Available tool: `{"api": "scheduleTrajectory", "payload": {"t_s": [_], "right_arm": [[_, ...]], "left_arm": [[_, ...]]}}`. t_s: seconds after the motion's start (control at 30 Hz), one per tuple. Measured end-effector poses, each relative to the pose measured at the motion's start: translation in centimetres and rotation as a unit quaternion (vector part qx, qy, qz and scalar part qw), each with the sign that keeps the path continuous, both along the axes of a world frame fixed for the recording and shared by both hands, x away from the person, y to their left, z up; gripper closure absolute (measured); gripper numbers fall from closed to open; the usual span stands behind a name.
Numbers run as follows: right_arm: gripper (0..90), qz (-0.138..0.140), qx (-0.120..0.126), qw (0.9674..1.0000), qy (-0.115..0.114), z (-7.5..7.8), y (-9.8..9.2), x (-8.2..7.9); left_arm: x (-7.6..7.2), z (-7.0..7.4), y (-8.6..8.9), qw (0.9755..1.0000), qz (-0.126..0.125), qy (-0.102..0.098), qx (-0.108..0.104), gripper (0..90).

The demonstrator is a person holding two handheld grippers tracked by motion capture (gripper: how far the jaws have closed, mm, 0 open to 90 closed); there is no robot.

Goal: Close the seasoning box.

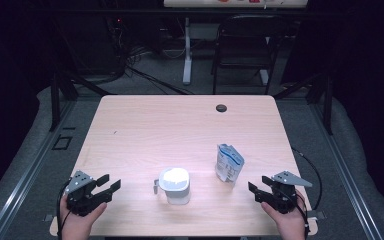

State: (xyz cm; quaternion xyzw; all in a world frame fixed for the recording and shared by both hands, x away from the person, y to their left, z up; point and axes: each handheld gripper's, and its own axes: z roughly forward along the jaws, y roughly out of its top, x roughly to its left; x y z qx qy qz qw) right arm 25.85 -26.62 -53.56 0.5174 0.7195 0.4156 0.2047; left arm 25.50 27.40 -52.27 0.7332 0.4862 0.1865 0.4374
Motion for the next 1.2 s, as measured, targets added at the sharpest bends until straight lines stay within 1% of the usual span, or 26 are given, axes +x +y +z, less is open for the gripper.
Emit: {"api": "scheduleTrajectory", "payload": {"t_s": [0.07,0.13,0.27,0.3,0.33,0.37,0.43,0.53,0.57,0.6,0.7,0.73,0.8,0.9,0.97,1.1,1.13,1.2], "right_arm": [[40.3,-0.003,0.001,1.0,-0.002,-0.1,0.0,-0.1],[40.3,-0.005,0.002,1.0,-0.003,-0.3,0.0,-0.2],[40.3,-0.007,0.004,1.0,-0.002,-0.8,0.1,-0.1],[40.4,-0.006,0.0,1.0,-0.002,-0.9,0.1,-0.1],[40.3,-0.006,-0.001,1.0,-0.004,-1.1,0.2,-0.1],[40.4,-0.006,-0.004,1.0,-0.003,-1.2,0.3,-0.1],[40.3,-0.005,-0.003,1.0,-0.002,-1.4,0.3,-0.1],[40.4,-0.005,-0.003,1.0,-0.002,-1.7,0.5,-0.1],[40.4,-0.005,-0.004,1.0,-0.001,-1.8,0.6,-0.1],[40.5,-0.003,-0.011,0.9999,-0.002,-1.9,0.7,0.0],[40.6,-0.004,-0.009,1.0,-0.001,-2.1,0.9,0.0],[40.8,-0.004,-0.017,0.9999,0.0,-2.1,0.9,0.0],[41.0,-0.009,-0.02,0.9998,-0.004,-2.2,1.0,0.0],[41.3,-0.017,-0.015,0.9997,-0.006,-2.3,0.9,0.1],[41.3,-0.022,-0.021,0.9995,-0.008,-2.4,0.8,0.1],[41.3,-0.022,-0.021,0.9995,-0.01,-2.4,0.9,0.2],[41.3,-0.021,-0.02,0.9995,-0.01,-2.5,0.9,0.2],[41.3,-0.019,-0.025,0.9995,-0.009,-2.5,1.0,0.3]], "left_arm": [[0.0,-0.6,0.2,1.0,-0.002,0.004,-0.007,49.1],[0.0,-1.1,0.4,0.9999,-0.004,0.009,-0.005,49.1],[0.1,-1.7,0.5,1.0,-0.001,0.005,-0.006,48.9],[0.1,-1.8,0.6,1.0,-0.003,0.007,-0.003,48.7],[0.1,-2.0,0.6,1.0,0.0,0.004,-0.006,48.7],[0.1,-2.2,0.7,0.9999,-0.003,0.012,-0.001,48.5],[0.2,-2.5,0.7,0.9999,-0.003,0.012,-0.001,47.9],[0.2,-2.9,0.6,0.9998,-0.007,0.018,-0.002,47.1],[0.2,-3.1,0.6,0.9998,-0.008,0.017,-0.003,46.8],[0.2,-3.2,0.6,0.9998,-0.01,0.019,-0.002,46.6],[0.3,-3.4,0.5,0.9997,-0.01,0.023,-0.002,45.7],[0.3,-3.5,0.4,0.9997,-0.011,0.023,0.0,45.4],[0.3,-3.6,0.4,0.9997,-0.011,0.022,0.004,44.4],[0.4,-3.6,0.6,0.9995,-0.014,0.026,0.009,44.2],[0.4,-3.7,0.6,0.9995,-0.013,0.026,0.01,44.2],[0.4,-3.8,0.6,0.9994,-0.015,0.028,0.016,44.2],[0.4,-3.8,0.6,0.9993,-0.017,0.027,0.021,44.2],[0.5,-3.9,0.6,0.9992,-0.017,0.028,0.022,44.2]]}}
